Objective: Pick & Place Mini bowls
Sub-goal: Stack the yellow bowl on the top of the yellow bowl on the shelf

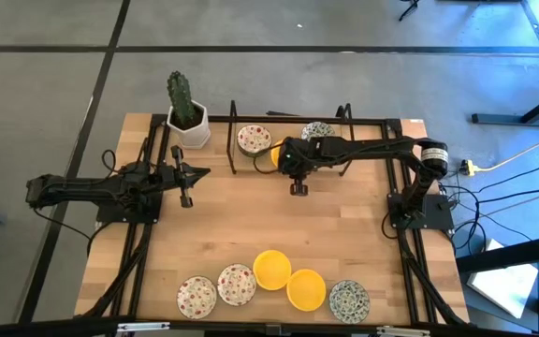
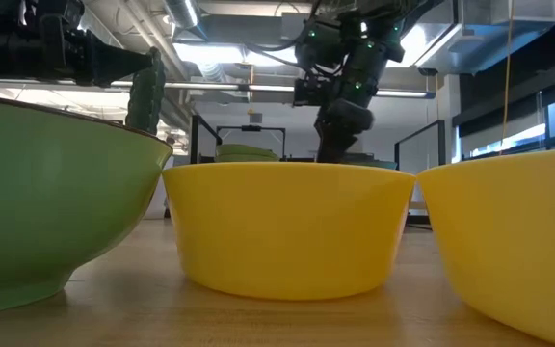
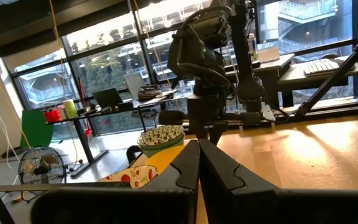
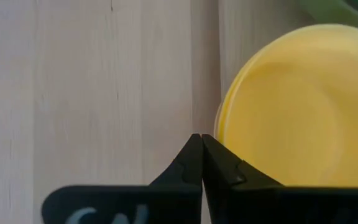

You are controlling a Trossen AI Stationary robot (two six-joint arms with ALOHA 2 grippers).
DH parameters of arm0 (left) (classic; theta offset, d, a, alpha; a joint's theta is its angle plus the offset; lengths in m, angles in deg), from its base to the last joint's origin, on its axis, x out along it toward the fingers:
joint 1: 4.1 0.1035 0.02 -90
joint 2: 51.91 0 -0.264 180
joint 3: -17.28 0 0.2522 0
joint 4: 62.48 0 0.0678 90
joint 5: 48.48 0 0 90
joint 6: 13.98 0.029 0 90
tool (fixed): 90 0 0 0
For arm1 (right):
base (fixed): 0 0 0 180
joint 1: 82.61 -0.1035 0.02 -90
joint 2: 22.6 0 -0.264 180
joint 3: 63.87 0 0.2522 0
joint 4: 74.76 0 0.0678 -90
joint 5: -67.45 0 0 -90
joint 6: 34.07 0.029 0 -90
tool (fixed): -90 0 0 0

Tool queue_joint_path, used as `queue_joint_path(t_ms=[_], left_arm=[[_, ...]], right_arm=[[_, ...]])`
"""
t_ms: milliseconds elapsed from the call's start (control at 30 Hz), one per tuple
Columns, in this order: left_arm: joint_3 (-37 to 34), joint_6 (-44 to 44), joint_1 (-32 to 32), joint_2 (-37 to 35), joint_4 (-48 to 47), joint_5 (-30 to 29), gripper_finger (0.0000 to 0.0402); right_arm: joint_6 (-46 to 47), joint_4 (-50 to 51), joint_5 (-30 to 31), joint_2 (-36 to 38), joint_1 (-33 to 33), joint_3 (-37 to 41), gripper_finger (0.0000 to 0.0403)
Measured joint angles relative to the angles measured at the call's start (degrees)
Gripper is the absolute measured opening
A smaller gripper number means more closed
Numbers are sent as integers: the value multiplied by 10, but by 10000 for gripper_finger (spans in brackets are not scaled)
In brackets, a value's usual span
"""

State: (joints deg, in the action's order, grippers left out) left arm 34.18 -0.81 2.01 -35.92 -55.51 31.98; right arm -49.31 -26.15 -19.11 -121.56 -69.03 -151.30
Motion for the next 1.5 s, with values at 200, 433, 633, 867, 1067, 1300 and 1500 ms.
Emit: queue_joint_path(t_ms=[200, 433, 633, 867, 1067, 1300, 1500], left_arm=[[0, 0, 0, 0, 0, 0, 6], [0, 0, 0, 0, 0, 0, 4], [0, 1, 0, 0, 0, 0, 8], [0, 5, 0, 0, -1, 0, 4], [0, 2, 0, 0, -9, 0, 8], [0, 1, 0, 0, -9, 0, 4], [0, 0, 0, 0, -9, 0, 5]], right_arm=[[0, -12, 1, 0, 6, 0, 2], [0, -18, 0, 0, 5, 0, 3], [0, -15, -53, 11, -24, -3, 3], [-31, -16, -92, 105, -96, -38, 2], [-29, -29, -105, 256, -150, -32, 2], [37, -115, -84, 434, -231, 83, 2], [58, -220, -50, 563, -286, 278, 2]])
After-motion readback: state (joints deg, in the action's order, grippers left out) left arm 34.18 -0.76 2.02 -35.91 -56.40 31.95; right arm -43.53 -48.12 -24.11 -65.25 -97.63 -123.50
